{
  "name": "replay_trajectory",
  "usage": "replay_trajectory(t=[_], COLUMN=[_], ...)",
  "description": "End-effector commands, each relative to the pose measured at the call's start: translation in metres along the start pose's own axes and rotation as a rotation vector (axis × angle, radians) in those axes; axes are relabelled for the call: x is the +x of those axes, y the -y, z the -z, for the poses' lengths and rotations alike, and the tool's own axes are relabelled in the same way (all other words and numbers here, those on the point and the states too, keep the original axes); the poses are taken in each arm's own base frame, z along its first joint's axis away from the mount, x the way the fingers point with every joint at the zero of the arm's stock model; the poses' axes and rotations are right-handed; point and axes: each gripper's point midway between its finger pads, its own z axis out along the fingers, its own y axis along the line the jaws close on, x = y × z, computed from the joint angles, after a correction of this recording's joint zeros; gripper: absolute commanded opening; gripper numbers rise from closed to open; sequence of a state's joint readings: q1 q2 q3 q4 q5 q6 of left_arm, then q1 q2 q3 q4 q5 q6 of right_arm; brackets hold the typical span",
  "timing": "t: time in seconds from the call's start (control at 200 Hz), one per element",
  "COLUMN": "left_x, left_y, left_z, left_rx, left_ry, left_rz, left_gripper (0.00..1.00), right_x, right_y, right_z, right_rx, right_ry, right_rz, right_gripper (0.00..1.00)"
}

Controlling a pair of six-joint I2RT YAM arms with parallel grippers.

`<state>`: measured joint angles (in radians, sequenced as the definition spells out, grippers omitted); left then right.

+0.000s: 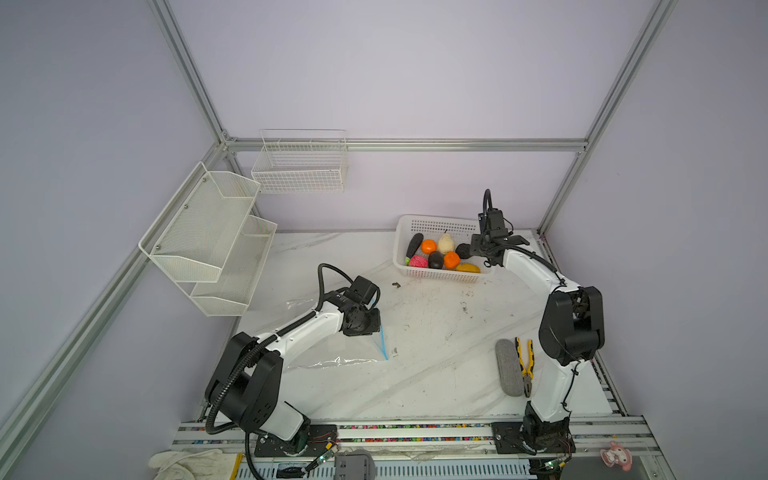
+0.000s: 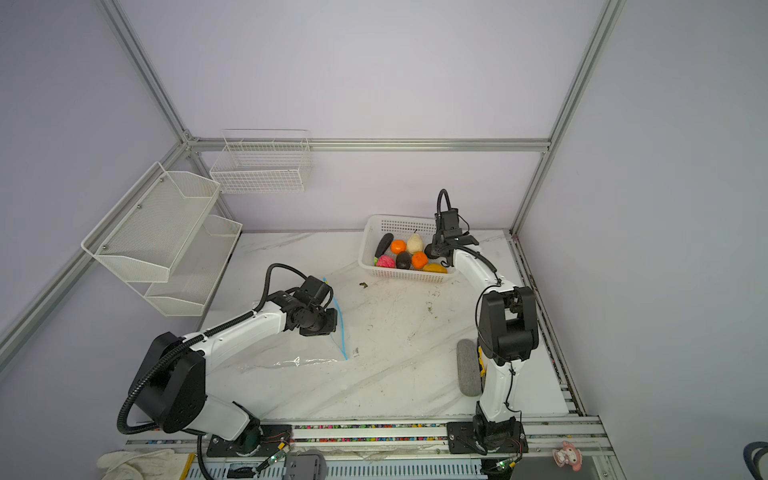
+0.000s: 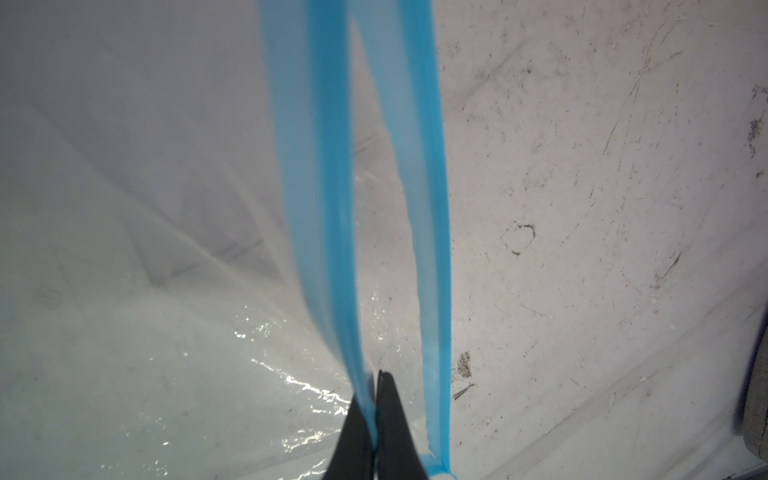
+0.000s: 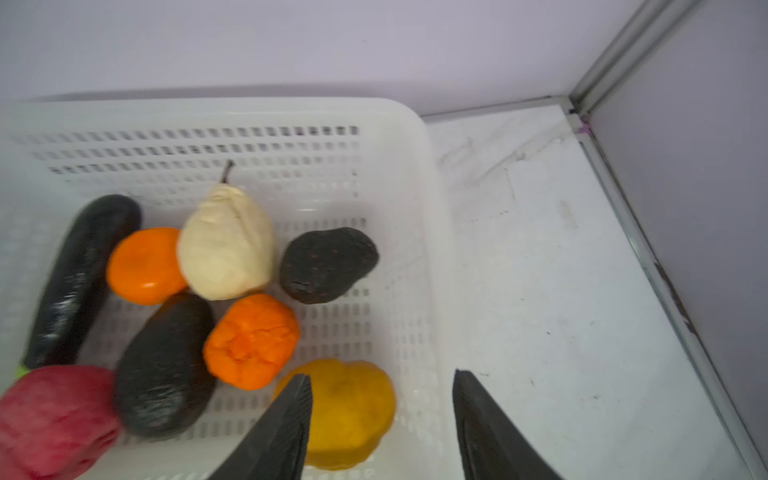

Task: Place the food in the zip-top bag and seal the zipper
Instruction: 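Move the right gripper over the fruit basket, then lower the right gripper toward the orange among the fruit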

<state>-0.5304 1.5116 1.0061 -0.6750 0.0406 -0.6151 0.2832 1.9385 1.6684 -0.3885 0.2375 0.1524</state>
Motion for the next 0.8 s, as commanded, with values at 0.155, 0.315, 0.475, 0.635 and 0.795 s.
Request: replay_trajectory(t=[0.155, 0.315, 0.475, 0.635, 0.795], left_x=[-0.028, -0.029, -0.030, -0.031, -0.030], left_y=[0.016, 0.016, 0.015, 0.015, 0.014], left_z=[0.027, 0.032, 0.035, 0.035, 0.033], left_rx=[0.054, 0.055, 0.051, 0.051, 0.047], left_ry=[0.086, 0.100, 0.111, 0.112, 0.111], left_rz=[-0.026, -0.025, -0.023, -0.018, -0.019], left_gripper=[0.00, 0.00, 0.00, 0.00, 0.00], right_x=[0.044, 0.070, 0.088, 0.098, 0.112], right_y=[-0.137, -0.172, -0.177, -0.174, -0.169], right_z=[-0.023, -0.029, -0.027, -0.018, -0.007], right_rx=[-0.241, -0.301, -0.319, -0.322, -0.323], right_ry=[-0.119, -0.187, -0.234, -0.251, -0.274], right_rz=[0.145, 0.211, 0.233, 0.237, 0.225], right_gripper=[0.55, 0.53, 0.51, 0.51, 0.51])
